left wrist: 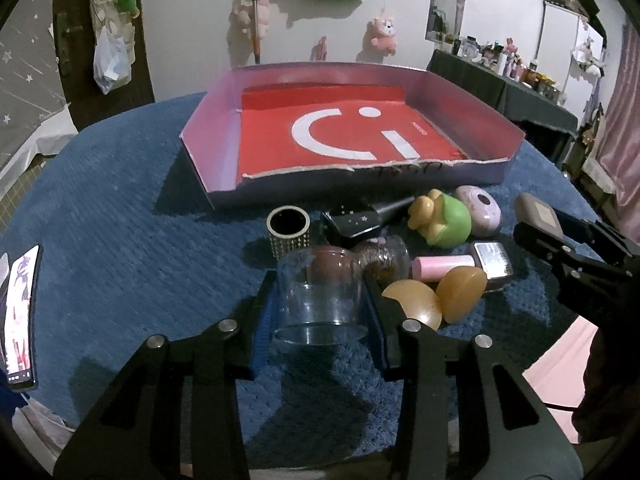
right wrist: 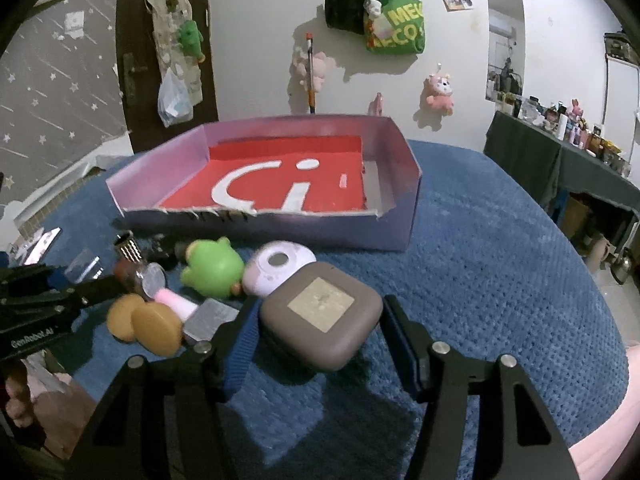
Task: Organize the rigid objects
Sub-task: 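Grasp the clear cup with the left gripper while the right grasps the brown square case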
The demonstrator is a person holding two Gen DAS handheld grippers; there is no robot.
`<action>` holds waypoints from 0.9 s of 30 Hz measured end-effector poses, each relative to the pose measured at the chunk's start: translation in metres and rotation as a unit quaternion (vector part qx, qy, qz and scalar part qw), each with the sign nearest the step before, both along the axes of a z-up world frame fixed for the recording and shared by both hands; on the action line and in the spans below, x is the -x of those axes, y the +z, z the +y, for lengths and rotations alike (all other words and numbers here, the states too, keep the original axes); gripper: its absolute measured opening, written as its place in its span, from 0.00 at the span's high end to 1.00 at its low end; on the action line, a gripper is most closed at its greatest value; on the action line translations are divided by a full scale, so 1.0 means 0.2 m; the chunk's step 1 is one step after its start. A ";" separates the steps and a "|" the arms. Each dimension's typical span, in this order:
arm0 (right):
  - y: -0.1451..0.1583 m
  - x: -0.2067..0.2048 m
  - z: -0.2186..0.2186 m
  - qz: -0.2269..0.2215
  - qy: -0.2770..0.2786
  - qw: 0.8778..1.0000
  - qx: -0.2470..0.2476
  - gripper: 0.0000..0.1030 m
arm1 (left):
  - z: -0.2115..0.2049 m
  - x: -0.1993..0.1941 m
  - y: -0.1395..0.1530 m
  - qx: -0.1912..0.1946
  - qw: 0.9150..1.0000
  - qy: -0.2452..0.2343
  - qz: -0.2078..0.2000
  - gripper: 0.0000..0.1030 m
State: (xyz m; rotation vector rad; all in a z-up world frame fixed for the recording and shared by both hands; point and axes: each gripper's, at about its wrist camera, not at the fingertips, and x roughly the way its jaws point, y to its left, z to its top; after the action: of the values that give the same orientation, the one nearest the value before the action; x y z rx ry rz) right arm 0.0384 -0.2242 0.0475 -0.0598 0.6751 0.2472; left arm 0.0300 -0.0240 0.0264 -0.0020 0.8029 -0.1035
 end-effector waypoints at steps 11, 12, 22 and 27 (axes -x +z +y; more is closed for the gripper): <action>0.13 -0.02 0.08 -0.020 0.031 0.999 -0.028 0.39 | 0.03 -0.04 0.09 0.004 1.000 0.001 -0.024 0.64; 0.14 -0.03 0.08 -0.021 0.032 0.999 -0.029 0.39 | 0.03 -0.04 0.10 0.005 1.000 0.001 -0.026 0.64; 0.21 -0.10 0.13 -0.027 0.044 0.998 -0.032 0.39 | 0.04 -0.13 0.21 0.009 0.999 0.000 -0.049 0.64; 0.26 -0.16 0.14 -0.031 0.047 0.998 -0.032 0.39 | 0.04 -0.20 0.27 0.011 0.998 -0.001 -0.056 0.64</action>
State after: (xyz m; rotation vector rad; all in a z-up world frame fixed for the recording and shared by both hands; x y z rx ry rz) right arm 0.0695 -0.1966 0.1002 -0.0379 0.6021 0.3563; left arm 0.0691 -0.0157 0.0801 -0.0169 0.6896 -0.1136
